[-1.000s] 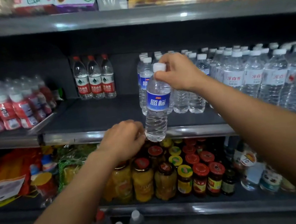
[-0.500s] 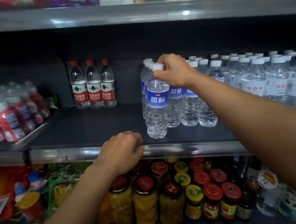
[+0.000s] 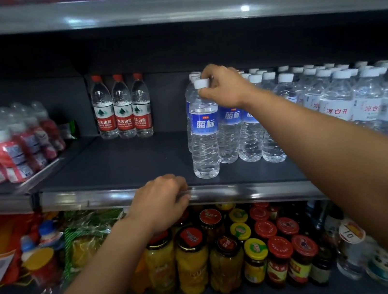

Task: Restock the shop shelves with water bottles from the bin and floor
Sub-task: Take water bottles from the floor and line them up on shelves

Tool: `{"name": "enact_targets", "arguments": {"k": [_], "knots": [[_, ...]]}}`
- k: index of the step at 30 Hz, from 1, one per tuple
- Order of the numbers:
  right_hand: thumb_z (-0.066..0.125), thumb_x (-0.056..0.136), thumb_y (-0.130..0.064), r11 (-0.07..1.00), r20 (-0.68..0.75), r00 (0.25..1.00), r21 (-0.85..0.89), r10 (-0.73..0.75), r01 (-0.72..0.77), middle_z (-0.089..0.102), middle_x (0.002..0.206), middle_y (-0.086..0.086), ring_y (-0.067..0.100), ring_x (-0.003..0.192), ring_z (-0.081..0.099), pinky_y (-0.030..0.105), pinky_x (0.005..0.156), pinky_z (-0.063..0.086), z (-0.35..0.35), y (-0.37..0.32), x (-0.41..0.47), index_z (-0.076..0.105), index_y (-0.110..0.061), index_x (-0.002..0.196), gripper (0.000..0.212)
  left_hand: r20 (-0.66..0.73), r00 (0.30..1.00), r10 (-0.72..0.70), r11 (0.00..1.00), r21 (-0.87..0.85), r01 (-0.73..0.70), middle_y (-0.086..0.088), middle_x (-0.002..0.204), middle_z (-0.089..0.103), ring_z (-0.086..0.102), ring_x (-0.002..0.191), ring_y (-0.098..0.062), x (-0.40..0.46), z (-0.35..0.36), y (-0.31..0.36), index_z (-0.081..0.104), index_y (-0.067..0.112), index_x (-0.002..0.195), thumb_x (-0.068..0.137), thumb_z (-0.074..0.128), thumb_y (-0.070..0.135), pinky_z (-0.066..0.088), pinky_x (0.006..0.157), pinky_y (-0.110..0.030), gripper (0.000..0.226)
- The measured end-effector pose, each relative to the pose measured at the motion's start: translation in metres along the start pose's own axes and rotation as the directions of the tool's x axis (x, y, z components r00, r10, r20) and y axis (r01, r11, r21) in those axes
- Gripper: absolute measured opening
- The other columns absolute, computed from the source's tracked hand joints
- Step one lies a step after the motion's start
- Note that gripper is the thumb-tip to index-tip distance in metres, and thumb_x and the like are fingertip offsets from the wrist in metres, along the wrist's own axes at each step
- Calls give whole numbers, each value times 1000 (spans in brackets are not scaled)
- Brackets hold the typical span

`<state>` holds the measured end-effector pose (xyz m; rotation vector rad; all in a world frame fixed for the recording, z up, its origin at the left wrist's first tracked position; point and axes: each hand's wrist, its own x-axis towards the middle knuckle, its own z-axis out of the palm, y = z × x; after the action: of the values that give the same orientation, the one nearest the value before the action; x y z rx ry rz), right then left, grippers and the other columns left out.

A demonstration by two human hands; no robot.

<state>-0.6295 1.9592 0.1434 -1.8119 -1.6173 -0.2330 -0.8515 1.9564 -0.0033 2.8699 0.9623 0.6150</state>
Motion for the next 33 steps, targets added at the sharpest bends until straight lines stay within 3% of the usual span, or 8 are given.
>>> {"name": "enact_targets", "arguments": {"k": [5, 8, 13, 18, 24, 27, 33], "knots": [[62, 87, -30, 1000, -20, 1000, -25, -14, 13, 56, 93, 6, 22, 87, 56, 29, 69, 40, 0, -4, -14, 47, -11, 126, 46, 3, 1000, 9, 1000, 1, -9, 4, 108, 59, 58, 100, -21, -9, 0, 2, 59, 25, 105, 94, 51, 37, 45, 77, -32, 19], [59, 88, -25, 1000, -68, 998, -16, -12, 11, 57, 87, 8, 27, 86, 58, 39, 73, 49, 0, -10, -34, 43, -10, 128, 46, 11, 1000, 10, 1000, -2, -10, 3, 110, 59, 58, 103, -23, -18, -1, 4, 59, 26, 107, 93, 51, 36, 40, 73, -30, 19], [56, 87, -17, 998, -79, 995, 37, -56, 59, 58, 72, 5, 24, 74, 57, 34, 65, 45, 30, -22, -98, 43, -12, 127, 42, 71, 996, -46, 999, 14, 45, 0, 115, 62, 58, 106, -26, -50, 4, 4, 59, 27, 107, 92, 53, 38, 46, 78, -34, 20], [58, 87, -21, 991, 147, 984, 102, -104, 90, 58, 71, 0, 20, 72, 57, 36, 67, 47, 97, -26, -190, 47, -15, 121, 36, 202, 974, -107, 994, 22, 105, -2, 115, 61, 58, 105, -27, -104, 26, -6, 58, 25, 106, 91, 51, 37, 50, 84, -38, 20], [58, 87, -22, 991, 455, 888, 136, -63, 1, 50, 78, 0, 29, 76, 57, 36, 60, 44, 177, -31, -284, 45, -16, 116, 32, 412, 888, -203, 979, 83, 185, -6, 111, 61, 59, 102, -29, -179, 73, -15, 56, 21, 100, 93, 48, 36, 51, 80, -41, 18], [58, 89, -22, 989, 521, 851, 149, -62, -19, 51, 79, 0, 24, 74, 55, 31, 57, 37, 202, -31, -312, 45, -16, 120, 35, 474, 846, -243, 968, 55, 247, -5, 117, 59, 58, 107, -28, -210, 98, -13, 57, 22, 105, 93, 48, 36, 50, 81, -38, 21], [57, 90, -20, 990, 620, 784, 94, 23, -103, 63, 92, 13, 33, 86, 60, 39, 65, 48, 230, -15, -349, 47, -14, 120, 32, 556, 794, -245, 959, 17, 284, -7, 121, 59, 58, 112, -28, -241, 151, 8, 57, 22, 107, 92, 48, 36, 48, 87, -37, 23]]}}
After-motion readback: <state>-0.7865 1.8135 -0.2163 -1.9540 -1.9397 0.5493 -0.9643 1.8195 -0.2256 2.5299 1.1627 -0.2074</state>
